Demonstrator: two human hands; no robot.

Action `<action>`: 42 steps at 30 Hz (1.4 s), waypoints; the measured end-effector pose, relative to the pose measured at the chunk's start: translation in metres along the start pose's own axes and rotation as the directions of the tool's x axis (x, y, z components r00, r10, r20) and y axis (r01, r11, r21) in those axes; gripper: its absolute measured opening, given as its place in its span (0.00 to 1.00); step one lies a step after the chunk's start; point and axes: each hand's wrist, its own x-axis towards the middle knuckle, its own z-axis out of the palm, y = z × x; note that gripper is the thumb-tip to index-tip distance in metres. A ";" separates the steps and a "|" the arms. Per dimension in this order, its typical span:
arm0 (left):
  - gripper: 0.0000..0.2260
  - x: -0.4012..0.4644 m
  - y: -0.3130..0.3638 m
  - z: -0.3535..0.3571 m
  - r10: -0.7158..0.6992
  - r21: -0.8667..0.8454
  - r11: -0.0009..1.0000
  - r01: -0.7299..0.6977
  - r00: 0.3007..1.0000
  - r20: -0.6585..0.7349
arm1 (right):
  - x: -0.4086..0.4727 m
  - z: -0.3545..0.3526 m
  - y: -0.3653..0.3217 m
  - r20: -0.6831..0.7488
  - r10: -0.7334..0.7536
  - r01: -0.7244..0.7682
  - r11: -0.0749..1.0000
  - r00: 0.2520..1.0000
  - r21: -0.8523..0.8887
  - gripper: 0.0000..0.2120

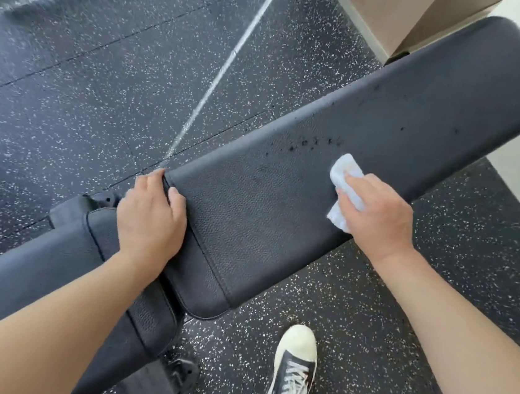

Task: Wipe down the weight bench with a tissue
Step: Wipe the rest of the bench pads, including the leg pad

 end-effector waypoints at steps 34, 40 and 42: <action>0.23 0.005 -0.001 0.018 -0.046 0.010 0.999 0.047 0.995 -0.093 | 0.021 0.070 -0.215 0.135 -0.157 0.123 0.965 0.978 0.230 0.11; 0.24 0.005 0.002 0.018 -0.007 0.029 1.000 0.010 0.994 -0.106 | 0.015 0.055 -0.150 0.072 -0.186 0.172 0.971 0.980 0.168 0.07; 0.24 0.006 -0.002 0.020 -0.005 0.036 0.999 0.009 0.994 -0.110 | 0.008 0.041 -0.086 -0.014 -0.067 0.068 0.996 0.998 0.059 0.08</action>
